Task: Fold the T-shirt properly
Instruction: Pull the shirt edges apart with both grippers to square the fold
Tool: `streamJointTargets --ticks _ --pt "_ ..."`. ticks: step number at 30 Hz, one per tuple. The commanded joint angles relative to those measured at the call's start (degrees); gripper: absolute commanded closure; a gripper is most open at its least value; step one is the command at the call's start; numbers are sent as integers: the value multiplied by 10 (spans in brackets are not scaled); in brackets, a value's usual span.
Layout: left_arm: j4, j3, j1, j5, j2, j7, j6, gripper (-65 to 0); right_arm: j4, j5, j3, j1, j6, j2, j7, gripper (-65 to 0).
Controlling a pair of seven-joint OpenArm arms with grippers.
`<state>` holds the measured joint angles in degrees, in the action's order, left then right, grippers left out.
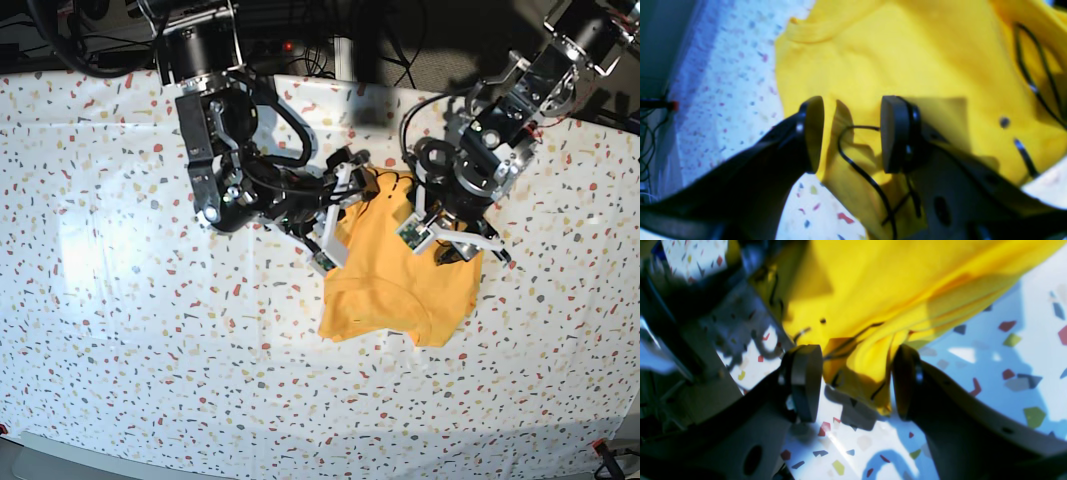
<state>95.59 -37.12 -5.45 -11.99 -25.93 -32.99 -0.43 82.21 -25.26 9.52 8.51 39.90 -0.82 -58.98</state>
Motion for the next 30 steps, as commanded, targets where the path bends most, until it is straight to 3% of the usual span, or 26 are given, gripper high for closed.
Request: streamJointTargets --ticks 1,4,6,9,10,12,16,19,22,26,30 --pt "8 3 -10 -4 -9 10 6 -266 10 -10 0 12 1 -3 2 -325" --pt "8 3 -12 6 -20 8 7 -266 11 -9 -1 12 1 -3 0 -325" --pt "8 3 -12 31 -22 3 29 -266 17 -8 -1 12 1 -2 0 -325" --pt "17 3 -12 104 -22 8 127 -266 44 -2 -2 12 1 0 9 -325" --pt "22 3 -12 115 -22 13 144 -266 57 -2 -2 12 1 2 16 -325" --pt "38 3 -13 121 -22 16 151 -266 87 2 -2 12 1 7 37 -325" --pt "81 4 -12 121 -22 9 154 -266 142 73 -17 12 1 8 79 -325" --pt "116 7 -12 121 -22 -20 190 -266 170 79 -52 11 1 8 72 -325" --pt "151 28 -11 121 -22 -75 213 -266 194 48 -103 10 1 9 47 -325" --pt "182 91 6 121 -24 -85 215 -266 245 -45 -176 -18 1 9 -10 -325" --pt "190 181 53 137 -27 -92 214 -266 317 -86 -229 -81 1 28 -26 -325"
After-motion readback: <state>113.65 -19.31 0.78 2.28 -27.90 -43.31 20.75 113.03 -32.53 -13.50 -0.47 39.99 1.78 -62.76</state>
